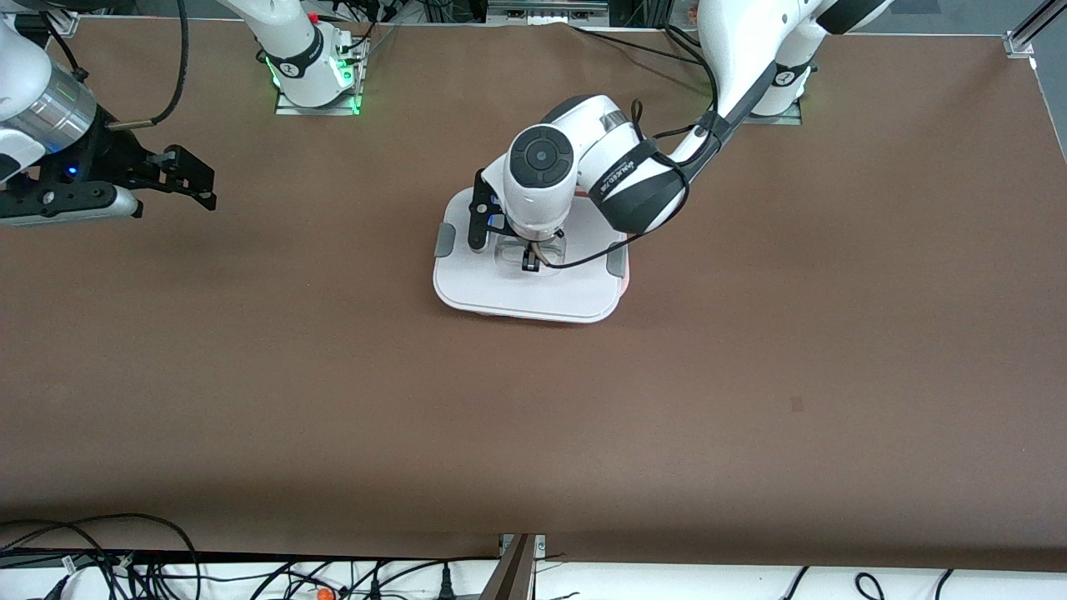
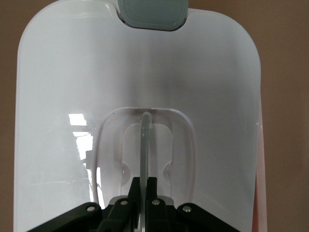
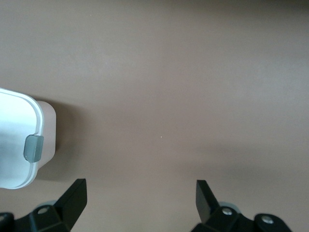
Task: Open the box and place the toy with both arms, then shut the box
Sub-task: 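Lower the lid onto the box with the left gripper and press it down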
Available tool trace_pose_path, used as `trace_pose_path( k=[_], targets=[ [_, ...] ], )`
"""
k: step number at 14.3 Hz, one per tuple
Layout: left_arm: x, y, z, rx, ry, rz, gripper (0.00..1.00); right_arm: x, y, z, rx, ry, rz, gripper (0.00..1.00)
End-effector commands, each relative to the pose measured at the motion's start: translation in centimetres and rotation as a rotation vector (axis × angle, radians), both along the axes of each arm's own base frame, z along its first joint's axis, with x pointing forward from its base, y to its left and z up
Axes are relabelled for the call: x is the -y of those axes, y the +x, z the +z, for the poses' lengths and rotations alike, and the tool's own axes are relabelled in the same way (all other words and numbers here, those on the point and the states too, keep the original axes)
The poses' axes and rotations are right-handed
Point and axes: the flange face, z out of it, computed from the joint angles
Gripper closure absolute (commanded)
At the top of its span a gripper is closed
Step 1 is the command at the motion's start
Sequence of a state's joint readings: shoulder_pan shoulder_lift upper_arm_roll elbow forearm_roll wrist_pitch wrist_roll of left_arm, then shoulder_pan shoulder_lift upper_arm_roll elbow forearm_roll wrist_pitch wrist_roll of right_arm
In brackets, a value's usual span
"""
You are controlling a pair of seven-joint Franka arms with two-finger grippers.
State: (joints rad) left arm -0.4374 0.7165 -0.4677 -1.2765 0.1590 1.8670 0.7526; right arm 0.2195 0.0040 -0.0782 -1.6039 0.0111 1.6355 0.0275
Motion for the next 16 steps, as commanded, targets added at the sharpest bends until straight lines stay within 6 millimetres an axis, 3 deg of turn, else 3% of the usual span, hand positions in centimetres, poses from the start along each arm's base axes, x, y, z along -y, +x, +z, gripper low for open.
trace_pose_path(
  k=[1, 2, 6, 11, 16],
  targets=[
    [-0.6, 0.0, -0.4, 0.012, 0.034, 0.016, 1.0, 0.4, 0.4, 0.5, 0.01, -0.018, 0.008, 0.0],
    [-0.5, -0.2, -0.2, 0.008, 0.043, 0.03, 1.0, 0.0, 0.8, -0.5, -0.008, -0.039, 0.007, 0.0],
    [-0.8, -1.2, -0.4, -0.034, 0.099, 0.033, 1.0, -2.0, 0.5, -0.1, 0.003, -0.038, 0.035, 0.0],
    [-0.3, -1.8, 0.7, -0.035, 0.096, 0.067, 0.99, -1.2, 0.6, -0.1, 0.0, -0.039, 0.036, 0.0],
    [0.0, -2.1, 0.0, -0.033, 0.107, 0.053, 0.97, -0.4, 0.8, -0.3, -0.005, -0.042, 0.026, 0.0]
  ],
)
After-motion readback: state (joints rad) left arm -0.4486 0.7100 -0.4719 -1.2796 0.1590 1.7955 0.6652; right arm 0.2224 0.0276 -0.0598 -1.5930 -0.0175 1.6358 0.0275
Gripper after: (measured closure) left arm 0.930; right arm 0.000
